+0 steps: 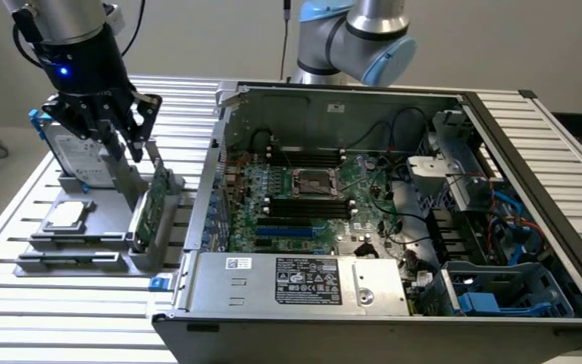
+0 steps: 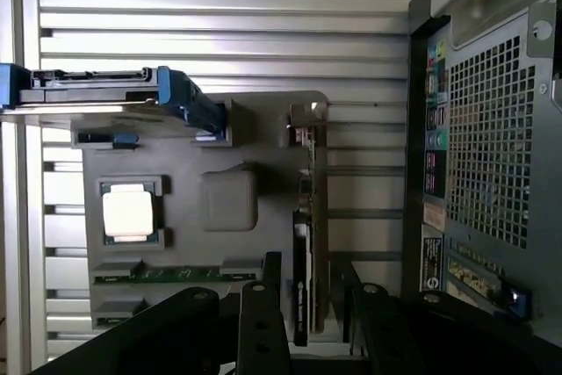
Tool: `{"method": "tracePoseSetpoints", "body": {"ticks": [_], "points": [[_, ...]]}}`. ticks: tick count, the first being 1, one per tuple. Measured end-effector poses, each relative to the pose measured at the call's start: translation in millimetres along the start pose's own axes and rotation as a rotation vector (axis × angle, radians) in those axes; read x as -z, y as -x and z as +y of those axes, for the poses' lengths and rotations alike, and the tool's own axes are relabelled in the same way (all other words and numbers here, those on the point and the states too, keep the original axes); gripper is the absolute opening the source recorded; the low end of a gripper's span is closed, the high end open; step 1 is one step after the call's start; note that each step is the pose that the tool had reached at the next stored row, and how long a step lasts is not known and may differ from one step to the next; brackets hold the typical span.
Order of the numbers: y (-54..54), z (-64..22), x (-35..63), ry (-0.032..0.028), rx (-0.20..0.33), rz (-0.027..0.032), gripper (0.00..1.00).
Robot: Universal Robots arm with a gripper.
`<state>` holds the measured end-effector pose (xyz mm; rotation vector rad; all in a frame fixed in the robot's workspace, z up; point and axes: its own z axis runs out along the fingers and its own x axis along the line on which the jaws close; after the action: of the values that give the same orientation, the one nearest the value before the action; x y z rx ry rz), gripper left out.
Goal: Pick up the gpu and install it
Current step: 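Pick up the gpu and move the gpu toward the slot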
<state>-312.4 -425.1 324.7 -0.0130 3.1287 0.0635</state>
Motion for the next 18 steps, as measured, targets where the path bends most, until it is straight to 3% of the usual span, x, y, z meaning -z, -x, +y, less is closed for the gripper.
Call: {"method": "tracePoseSetpoints", "body": {"ticks": [18], "points": [[-0.2,-12.9,-32.3,0.001,0.074,0.003,0.36]]}}
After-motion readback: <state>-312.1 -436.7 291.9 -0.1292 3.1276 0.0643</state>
